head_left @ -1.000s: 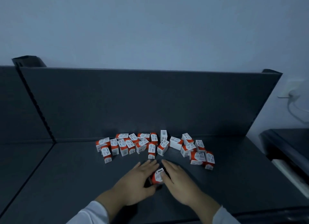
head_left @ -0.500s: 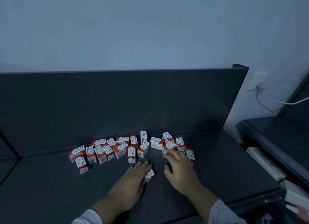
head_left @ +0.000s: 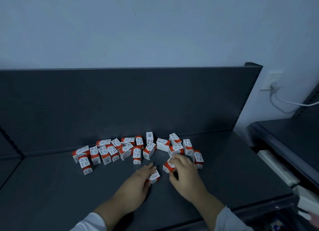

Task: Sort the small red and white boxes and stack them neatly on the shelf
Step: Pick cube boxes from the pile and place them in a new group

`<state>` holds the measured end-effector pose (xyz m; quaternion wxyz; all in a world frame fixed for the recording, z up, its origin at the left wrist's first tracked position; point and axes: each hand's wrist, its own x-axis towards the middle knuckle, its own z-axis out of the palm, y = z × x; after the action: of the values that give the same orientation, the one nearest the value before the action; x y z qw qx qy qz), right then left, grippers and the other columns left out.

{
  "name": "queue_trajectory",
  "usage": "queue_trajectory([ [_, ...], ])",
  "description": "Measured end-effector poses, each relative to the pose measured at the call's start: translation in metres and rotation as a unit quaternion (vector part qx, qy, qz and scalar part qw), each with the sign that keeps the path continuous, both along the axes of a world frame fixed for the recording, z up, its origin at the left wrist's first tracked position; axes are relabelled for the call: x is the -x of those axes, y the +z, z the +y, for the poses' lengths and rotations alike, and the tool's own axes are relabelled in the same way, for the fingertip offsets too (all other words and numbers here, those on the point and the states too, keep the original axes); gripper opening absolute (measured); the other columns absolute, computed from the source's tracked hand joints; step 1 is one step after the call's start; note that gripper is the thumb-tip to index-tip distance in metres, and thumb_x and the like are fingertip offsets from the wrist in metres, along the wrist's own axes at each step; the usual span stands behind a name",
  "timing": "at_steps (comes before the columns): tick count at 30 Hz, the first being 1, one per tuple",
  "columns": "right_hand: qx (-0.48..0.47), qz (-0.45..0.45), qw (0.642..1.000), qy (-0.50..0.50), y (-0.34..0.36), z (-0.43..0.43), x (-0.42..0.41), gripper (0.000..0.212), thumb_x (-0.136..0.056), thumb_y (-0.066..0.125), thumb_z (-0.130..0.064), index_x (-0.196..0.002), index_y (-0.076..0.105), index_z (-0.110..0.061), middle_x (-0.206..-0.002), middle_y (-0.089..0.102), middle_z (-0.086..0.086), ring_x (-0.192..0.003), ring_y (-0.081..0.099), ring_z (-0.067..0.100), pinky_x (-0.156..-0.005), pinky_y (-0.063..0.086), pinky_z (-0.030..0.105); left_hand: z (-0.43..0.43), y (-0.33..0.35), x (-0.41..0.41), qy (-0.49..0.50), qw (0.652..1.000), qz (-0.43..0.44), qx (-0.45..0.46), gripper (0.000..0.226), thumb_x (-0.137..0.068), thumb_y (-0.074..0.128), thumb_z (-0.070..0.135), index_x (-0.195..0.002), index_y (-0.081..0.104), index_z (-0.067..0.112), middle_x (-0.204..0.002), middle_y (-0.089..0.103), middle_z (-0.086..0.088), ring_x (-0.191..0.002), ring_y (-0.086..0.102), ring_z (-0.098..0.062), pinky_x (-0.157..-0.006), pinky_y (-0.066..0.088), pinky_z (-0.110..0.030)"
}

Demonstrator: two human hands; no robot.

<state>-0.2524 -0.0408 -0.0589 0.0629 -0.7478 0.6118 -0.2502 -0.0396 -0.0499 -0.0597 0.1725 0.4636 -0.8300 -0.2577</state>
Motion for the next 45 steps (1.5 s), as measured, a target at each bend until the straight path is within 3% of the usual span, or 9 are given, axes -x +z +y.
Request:
queue_trajectory([
  [4, -0.087, -0.022, 0.996, -0.012, 0.000, -0.003, -0.003, 0.058, -0.094, 0.059, -0.026, -0.148, 0.036, -0.023, -0.152, 0.031, -0.008, -0.140, 0.031, 0.013, -0.114, 0.030, 0.026, 0.002, 0.000, -0.008, 0.002, 1.000, 0.006, -0.014, 0.053, -0.101, 0.046, 0.021, -0.149, 0.029, 0.035, -0.152, 0.016, 0.027, -0.142, 0.016, 0.005, -0.117, 0.011, -0.016],
  [9, -0.069, -0.099, 0.993, -0.005, 0.005, 0.000, -0.014, 0.057, -0.087, 0.068, -0.026, -0.139, 0.044, -0.027, -0.135, 0.044, -0.012, -0.127, 0.041, 0.007, -0.105, 0.040, 0.022, 0.004, -0.003, -0.023, 0.039, 0.998, 0.048, -0.019, 0.052, -0.096, 0.056, 0.028, -0.142, 0.037, 0.044, -0.144, 0.038, 0.025, -0.131, 0.036, 0.008, -0.112, 0.030, -0.016],
  [12, -0.019, -0.143, 0.989, 0.019, 0.009, 0.002, -0.034, 0.054, -0.083, 0.072, -0.030, -0.132, 0.048, -0.030, -0.124, 0.045, -0.016, -0.119, 0.045, 0.000, -0.098, 0.042, 0.015, 0.008, -0.001, -0.028, 0.090, 0.990, 0.094, -0.047, 0.062, -0.090, 0.066, 0.028, -0.141, 0.032, 0.038, -0.133, 0.046, 0.026, -0.121, 0.044, 0.010, -0.098, 0.033, -0.003],
  [17, -0.099, -0.128, 0.986, 0.050, 0.006, 0.005, -0.070, 0.067, -0.084, 0.072, -0.039, -0.140, 0.036, -0.032, -0.127, 0.036, -0.010, -0.119, 0.044, 0.005, -0.097, 0.045, 0.021, 0.012, 0.002, -0.026, 0.099, 0.983, 0.141, -0.061, 0.074, -0.081, 0.074, 0.020, -0.138, 0.031, 0.037, -0.123, 0.049, 0.028, -0.111, 0.046, 0.020, -0.090, 0.037, -0.002],
  [28, -0.137, -0.206, 0.965, 0.084, 0.015, 0.000, -0.069, 0.033, -0.098, 0.053, -0.032, -0.130, 0.049, -0.037, -0.120, 0.048, -0.017, -0.109, 0.052, -0.003, -0.091, 0.048, 0.018, 0.008, 0.000, -0.040, 0.113, 0.986, 0.122, -0.032, 0.051, -0.089, 0.068, 0.026, -0.130, 0.043, 0.040, -0.124, 0.056, 0.020, -0.112, 0.052, 0.008, -0.097, 0.042, -0.013],
  [31, -0.112, -0.166, 0.978, 0.065, 0.021, -0.015, -0.073, 0.037, -0.099, 0.051, -0.023, -0.135, 0.049, -0.028, -0.126, 0.045, -0.016, -0.113, 0.050, -0.002, -0.094, 0.044, 0.015, 0.009, -0.001, -0.057, 0.128, 0.983, 0.127, -0.040, 0.049, -0.090, 0.067, 0.025, -0.129, 0.042, 0.042, -0.125, 0.056, 0.023, -0.112, 0.051, 0.012, -0.095, 0.040, -0.008],
  [35, -0.072, -0.045, 0.994, 0.065, 0.027, -0.039, -0.078, 0.050, -0.098, 0.047, -0.011, -0.146, 0.041, -0.024, -0.149, 0.035, -0.013, -0.135, 0.038, 0.010, -0.110, 0.036, 0.026, 0.009, -0.005, -0.079, 0.145, 0.977, 0.142, -0.058, 0.045, -0.092, 0.064, 0.028, -0.125, 0.043, 0.051, -0.117, 0.055, 0.038, -0.114, 0.049, 0.014, -0.108, 0.039, -0.029],
  [40, -0.137, 0.084, 0.986, 0.049, 0.026, -0.054, -0.083, 0.081, -0.086, 0.052, 0.008, -0.154, 0.024, -0.026, -0.159, 0.019, -0.010, -0.143, 0.029, 0.023, -0.114, 0.035, 0.037, 0.006, -0.011, -0.089, 0.149, 0.974, 0.155, -0.073, 0.047, -0.092, 0.063, 0.034, -0.129, 0.040, 0.053, -0.121, 0.054, 0.039, -0.121, 0.049, 0.004, -0.113, 0.033, -0.043],
  [45, -0.068, 0.081, 0.994, 0.021, 0.019, -0.045, -0.079, 0.047, -0.092, 0.058, -0.007, -0.137, 0.051, -0.021, -0.141, 0.037, -0.005, -0.120, 0.052, 0.018, -0.097, 0.049, 0.029, 0.005, -0.017, -0.091, 0.155, 0.968, 0.184, -0.075, 0.049, -0.091, 0.066, 0.034, -0.130, 0.042, 0.053, -0.123, 0.058, 0.032, -0.121, 0.052, 0.001, -0.112, 0.035, -0.044],
])
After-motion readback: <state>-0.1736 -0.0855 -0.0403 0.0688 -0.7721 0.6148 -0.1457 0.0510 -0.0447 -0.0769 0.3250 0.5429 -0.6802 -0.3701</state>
